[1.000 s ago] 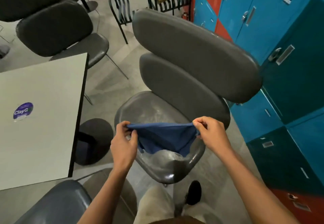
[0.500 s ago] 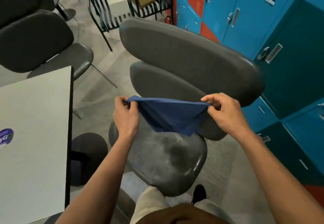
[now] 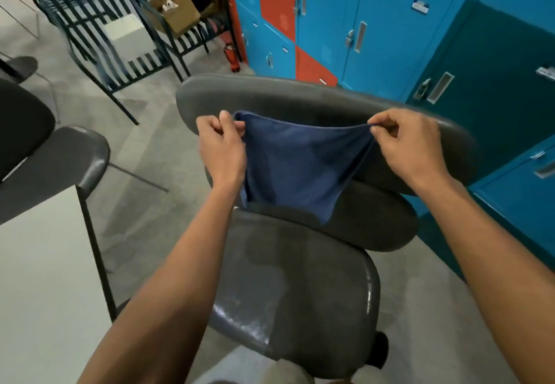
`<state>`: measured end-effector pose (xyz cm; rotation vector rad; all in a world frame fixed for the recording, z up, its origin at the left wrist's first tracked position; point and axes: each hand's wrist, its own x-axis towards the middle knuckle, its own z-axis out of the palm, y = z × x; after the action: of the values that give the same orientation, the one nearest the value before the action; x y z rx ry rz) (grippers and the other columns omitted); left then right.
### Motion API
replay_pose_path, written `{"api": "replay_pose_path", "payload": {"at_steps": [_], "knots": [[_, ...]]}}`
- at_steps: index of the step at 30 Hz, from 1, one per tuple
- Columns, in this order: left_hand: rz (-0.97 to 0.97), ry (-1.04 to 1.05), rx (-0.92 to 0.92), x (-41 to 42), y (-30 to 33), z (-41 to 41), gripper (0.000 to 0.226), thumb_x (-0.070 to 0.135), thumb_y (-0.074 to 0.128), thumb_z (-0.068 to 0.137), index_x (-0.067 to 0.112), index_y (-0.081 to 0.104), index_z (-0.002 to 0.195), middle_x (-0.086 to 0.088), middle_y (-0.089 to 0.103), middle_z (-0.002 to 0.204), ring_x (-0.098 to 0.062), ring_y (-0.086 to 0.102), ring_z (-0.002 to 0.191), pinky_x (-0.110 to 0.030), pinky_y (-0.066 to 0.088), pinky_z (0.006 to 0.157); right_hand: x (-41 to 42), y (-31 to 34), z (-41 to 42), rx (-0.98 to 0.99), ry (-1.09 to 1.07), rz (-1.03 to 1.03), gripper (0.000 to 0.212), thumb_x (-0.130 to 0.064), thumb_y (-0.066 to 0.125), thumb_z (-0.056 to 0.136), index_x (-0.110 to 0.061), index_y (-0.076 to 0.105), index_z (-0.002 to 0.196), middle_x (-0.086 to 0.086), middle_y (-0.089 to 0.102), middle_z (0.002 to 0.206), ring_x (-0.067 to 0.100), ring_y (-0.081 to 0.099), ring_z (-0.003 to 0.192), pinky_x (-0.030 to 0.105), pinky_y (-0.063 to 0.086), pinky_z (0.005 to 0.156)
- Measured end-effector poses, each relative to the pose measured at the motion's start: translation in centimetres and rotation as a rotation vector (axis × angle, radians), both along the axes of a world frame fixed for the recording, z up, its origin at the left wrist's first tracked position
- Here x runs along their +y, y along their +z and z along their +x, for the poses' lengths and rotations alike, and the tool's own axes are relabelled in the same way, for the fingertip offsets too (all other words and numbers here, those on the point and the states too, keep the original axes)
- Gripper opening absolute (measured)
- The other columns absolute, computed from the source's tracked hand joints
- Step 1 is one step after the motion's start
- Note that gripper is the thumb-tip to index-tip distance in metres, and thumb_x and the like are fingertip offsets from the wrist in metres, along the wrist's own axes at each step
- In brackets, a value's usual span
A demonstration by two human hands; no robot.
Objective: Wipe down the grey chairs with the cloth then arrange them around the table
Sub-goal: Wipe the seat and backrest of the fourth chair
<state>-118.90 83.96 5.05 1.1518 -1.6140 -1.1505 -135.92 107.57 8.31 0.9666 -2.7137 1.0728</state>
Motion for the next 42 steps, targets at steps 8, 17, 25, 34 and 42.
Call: {"api": "replay_pose_path", "payload": {"at_steps": [8, 17, 25, 34, 42], "knots": [[-0.375, -0.373, -0.160, 1.4, 1.5, -5.8, 0.031, 0.037, 0.061, 0.100, 0.016, 0.047, 0.082, 0.008, 0.057, 0.066, -0.007, 0.053, 0.059, -0.039, 0.051, 0.064, -5.1, 2.4, -3.7, -0.032, -0.073, 0.008, 0.013, -0.022, 0.063, 0.095, -0.021, 0.074, 0.102, -0.001, 0.074, 0.099, 0.018, 0.064, 0.094, 0.035, 0.052, 0.089], [-0.351, -0.538, -0.286, 8.9, -3.2, -8.3, 0.030, 0.041, 0.066, 0.094, 0.032, 0.056, 0.120, 0.016, 0.061, 0.116, -0.005, 0.062, 0.090, -0.036, 0.054, 0.078, -5.0, 3.1, -3.8, -0.084, 0.050, -0.029, 0.011, -0.015, 0.063, 0.095, -0.018, 0.073, 0.098, -0.007, 0.066, 0.091, 0.012, 0.061, 0.092, 0.023, 0.045, 0.084], [-0.379, -0.452, -0.367, 11.1, -1.9, -9.1, 0.036, 0.062, 0.058, 0.093, 0.033, 0.056, 0.115, 0.016, 0.057, 0.105, -0.007, 0.058, 0.092, -0.032, 0.050, 0.073, -4.7, 4.5, -3.2, -0.154, 0.062, -0.085, 0.014, -0.010, 0.062, 0.096, -0.019, 0.072, 0.097, -0.008, 0.065, 0.094, 0.005, 0.058, 0.091, 0.001, 0.036, 0.068], [-0.376, -0.318, -0.246, 11.4, 1.0, -9.3, 0.026, 0.058, 0.054, 0.098, 0.033, 0.061, 0.101, 0.013, 0.065, 0.086, -0.006, 0.063, 0.077, -0.038, 0.056, 0.070, -4.5, 5.9, -2.3, -0.193, 0.150, 0.010, 0.015, -0.011, 0.063, 0.096, -0.019, 0.075, 0.099, -0.010, 0.066, 0.100, 0.001, 0.056, 0.095, 0.000, 0.035, 0.068], [-0.261, -0.374, -0.470, 10.8, 0.7, -7.8, 0.011, 0.033, 0.058, 0.092, 0.024, 0.051, 0.089, 0.007, 0.060, 0.089, -0.019, 0.055, 0.077, -0.037, 0.039, 0.067, -5.2, 6.6, -0.7, -0.179, 0.176, 0.023, 0.015, -0.011, 0.064, 0.097, -0.019, 0.076, 0.099, -0.008, 0.065, 0.097, 0.003, 0.055, 0.096, 0.000, 0.030, 0.067]]}}
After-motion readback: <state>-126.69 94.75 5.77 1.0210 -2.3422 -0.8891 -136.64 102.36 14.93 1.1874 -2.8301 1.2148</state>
